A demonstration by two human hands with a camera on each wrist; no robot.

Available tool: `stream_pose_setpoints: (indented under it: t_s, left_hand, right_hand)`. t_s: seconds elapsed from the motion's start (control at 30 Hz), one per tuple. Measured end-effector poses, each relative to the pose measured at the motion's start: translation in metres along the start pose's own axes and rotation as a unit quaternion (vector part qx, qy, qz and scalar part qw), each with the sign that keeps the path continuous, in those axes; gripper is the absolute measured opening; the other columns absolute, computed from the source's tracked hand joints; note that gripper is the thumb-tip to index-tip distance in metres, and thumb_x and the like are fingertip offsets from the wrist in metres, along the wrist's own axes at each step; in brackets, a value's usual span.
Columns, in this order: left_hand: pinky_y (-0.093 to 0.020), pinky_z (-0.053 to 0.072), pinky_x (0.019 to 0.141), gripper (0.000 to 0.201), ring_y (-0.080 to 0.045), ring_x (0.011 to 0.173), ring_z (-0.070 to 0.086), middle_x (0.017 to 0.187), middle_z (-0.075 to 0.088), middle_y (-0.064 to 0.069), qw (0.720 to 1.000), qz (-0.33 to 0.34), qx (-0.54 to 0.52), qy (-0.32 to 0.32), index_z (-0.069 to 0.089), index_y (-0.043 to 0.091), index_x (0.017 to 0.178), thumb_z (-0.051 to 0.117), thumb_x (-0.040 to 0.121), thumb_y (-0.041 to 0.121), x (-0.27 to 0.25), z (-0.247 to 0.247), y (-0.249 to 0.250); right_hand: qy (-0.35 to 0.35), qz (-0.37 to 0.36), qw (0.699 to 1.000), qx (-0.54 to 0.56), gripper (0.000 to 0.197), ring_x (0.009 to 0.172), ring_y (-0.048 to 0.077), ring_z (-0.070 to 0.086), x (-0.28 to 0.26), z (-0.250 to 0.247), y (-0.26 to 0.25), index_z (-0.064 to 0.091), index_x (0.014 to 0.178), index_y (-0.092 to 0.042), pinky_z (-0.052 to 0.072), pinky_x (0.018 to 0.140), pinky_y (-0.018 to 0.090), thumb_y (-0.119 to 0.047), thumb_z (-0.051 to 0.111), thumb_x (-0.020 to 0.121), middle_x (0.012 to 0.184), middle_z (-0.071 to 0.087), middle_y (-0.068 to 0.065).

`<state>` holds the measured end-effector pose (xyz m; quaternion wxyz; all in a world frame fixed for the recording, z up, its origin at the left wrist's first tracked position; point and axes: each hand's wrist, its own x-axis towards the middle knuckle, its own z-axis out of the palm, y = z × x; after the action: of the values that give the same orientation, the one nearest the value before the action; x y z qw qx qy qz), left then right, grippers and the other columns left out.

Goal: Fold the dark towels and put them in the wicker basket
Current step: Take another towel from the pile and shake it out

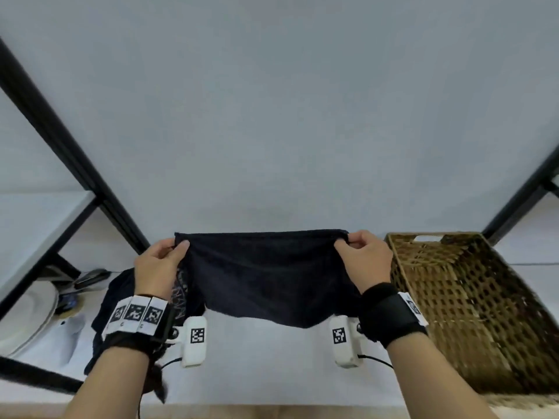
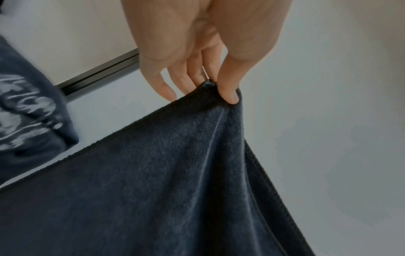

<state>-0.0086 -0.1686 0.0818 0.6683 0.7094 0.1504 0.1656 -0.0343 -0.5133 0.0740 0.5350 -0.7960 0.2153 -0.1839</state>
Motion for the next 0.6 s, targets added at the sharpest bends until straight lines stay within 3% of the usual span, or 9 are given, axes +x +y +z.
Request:
stream_pose_setpoints:
  t_s: [0.07,0.13,0.27,0.37,0.43,0.53,0.6]
  left_hand:
    - [-0.009,0.049,0.059,0.014,-0.007,0.066,0.061,0.064,0.069,0.011,0.999,0.052,0.007,-0.006,0.068,0.016,0.076,0.072,0.083,0.005,0.009,-0.003,0.04]
    - [-0.008,0.045,0.056,0.022,0.003,0.056,0.057,0.057,0.065,0.017,0.995,0.104,0.012,0.001,0.065,0.019,0.069,0.074,0.08,0.002,0.021,-0.009,0.088]
    - [-0.02,0.037,0.057,0.034,-0.005,0.052,0.042,0.05,0.049,0.016,0.98,0.189,0.056,0.008,0.054,0.023,0.053,0.073,0.074,0.005,0.039,-0.024,0.179]
    - [-0.021,0.035,0.052,0.037,-0.004,0.048,0.037,0.051,0.045,0.014,0.969,0.234,0.074,-0.002,0.05,0.024,0.049,0.072,0.072,0.006,0.045,-0.032,0.233]
    - [-0.023,0.04,0.058,0.035,-0.007,0.056,0.044,0.058,0.053,0.009,0.966,0.253,0.059,-0.009,0.053,0.023,0.051,0.075,0.072,0.005,0.051,-0.038,0.261]
    - [-0.028,0.046,0.081,0.023,-0.015,0.075,0.059,0.073,0.064,0.001,0.966,0.255,0.006,-0.038,0.062,0.017,0.064,0.081,0.074,0.008,0.06,-0.048,0.294]
    - [-0.026,0.049,0.086,0.016,-0.015,0.081,0.065,0.08,0.07,-0.002,0.966,0.248,-0.03,-0.069,0.069,0.012,0.066,0.079,0.076,0.003,0.062,-0.053,0.313]
  right_hand:
    - [0.002,-0.043,0.999,0.001,0.016,0.065,0.006,0.058,0.011,-0.016,-0.033,0.061,0.062,-0.022,0.038,0.06,0.015,-0.024,0.074,0.072,0.065,0.064,-0.01]
    - [0.004,-0.093,0.996,0.004,0.016,0.063,0.003,0.058,0.025,-0.034,-0.072,0.061,0.061,-0.022,0.039,0.06,0.014,-0.024,0.074,0.069,0.063,0.065,-0.011]
    - [0.003,-0.195,0.981,0.006,0.014,0.064,-0.002,0.059,0.044,-0.069,-0.157,0.062,0.063,-0.025,0.039,0.061,0.011,-0.024,0.074,0.07,0.065,0.065,-0.016]
    - [0.015,-0.248,0.969,0.014,0.016,0.062,-0.001,0.056,0.05,-0.09,-0.211,0.059,0.063,-0.025,0.038,0.061,0.013,-0.021,0.073,0.069,0.063,0.063,-0.014]
    - [0.026,-0.271,0.962,0.025,0.016,0.063,0.002,0.056,0.053,-0.101,-0.24,0.059,0.064,-0.023,0.039,0.06,0.014,-0.018,0.073,0.069,0.065,0.063,-0.012]
    - [0.041,-0.287,0.955,0.053,0.015,0.059,0.002,0.055,0.057,-0.113,-0.275,0.059,0.063,-0.021,0.04,0.058,0.016,-0.02,0.073,0.069,0.061,0.062,-0.012]
    - [0.047,-0.295,0.951,0.078,0.017,0.056,-0.001,0.054,0.06,-0.118,-0.294,0.057,0.062,-0.019,0.041,0.058,0.018,-0.022,0.072,0.068,0.059,0.061,-0.015]
